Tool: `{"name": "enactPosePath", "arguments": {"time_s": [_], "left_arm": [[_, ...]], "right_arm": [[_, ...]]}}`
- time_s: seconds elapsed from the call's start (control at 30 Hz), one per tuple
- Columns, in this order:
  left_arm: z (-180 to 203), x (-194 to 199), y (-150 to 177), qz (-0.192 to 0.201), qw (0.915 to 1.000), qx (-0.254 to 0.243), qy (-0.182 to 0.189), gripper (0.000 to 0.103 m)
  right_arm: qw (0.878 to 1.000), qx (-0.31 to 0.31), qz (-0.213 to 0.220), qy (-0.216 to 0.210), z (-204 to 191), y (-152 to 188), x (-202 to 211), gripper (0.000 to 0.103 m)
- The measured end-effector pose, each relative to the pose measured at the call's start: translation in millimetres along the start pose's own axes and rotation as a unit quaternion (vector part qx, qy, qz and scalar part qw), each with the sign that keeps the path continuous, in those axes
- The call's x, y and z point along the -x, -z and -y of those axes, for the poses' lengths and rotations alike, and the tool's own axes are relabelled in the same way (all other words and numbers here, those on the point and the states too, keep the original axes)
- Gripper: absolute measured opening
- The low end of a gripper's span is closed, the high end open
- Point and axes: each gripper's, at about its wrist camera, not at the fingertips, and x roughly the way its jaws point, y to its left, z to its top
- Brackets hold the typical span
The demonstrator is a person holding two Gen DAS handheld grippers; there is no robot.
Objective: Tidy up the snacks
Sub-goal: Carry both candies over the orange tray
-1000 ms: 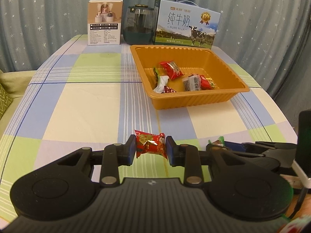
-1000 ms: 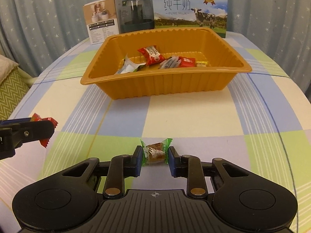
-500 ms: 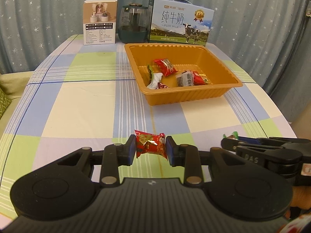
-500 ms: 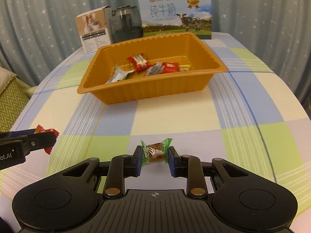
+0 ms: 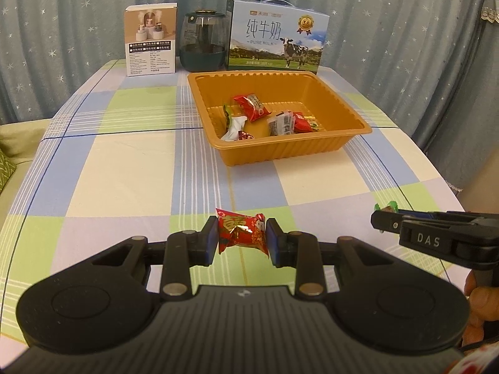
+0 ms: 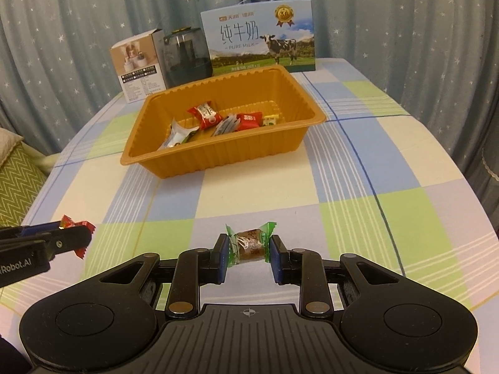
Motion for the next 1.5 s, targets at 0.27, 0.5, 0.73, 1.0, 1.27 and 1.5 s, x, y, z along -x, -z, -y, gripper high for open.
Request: {"name": "enactPosePath", "arguments": {"time_s": [0.27,0.5,0.73,1.0,1.27,1.5], "left_arm": [[5,6,0,-0.004,1.0000,-0.004,0.004,0.029],[6,8,-2,-0.007,0.9999,-0.003,0.008,0.029],[8,5,-10,-0.006,0.9998,-0.002,0.020,0.029],[10,-5,-41,0.007,0.9994,-0.008,0.034,0.029],[10,-24,-81,0.014,0.9987,-0.011,0.048,0.029],[6,-44,-109,0.016,0.9985,-0.015,0.051,0.029]], "right_arm": [[1.000,-0.001,0.004,-0.002,0,-4,11,0.028],[1.000,-0.006,0.003,0.001,5,-8,16,0.028],[1.000,0.001,0.015,0.002,11,-24,18,0.028],[1.000,0.007,0.020,-0.009,17,-58,9,0.028],[0.999,0.029,0.029,-0.025,12,-102,-8,0.028],[0.998,0.043,0.032,-0.030,11,-136,-27,0.028]]}}
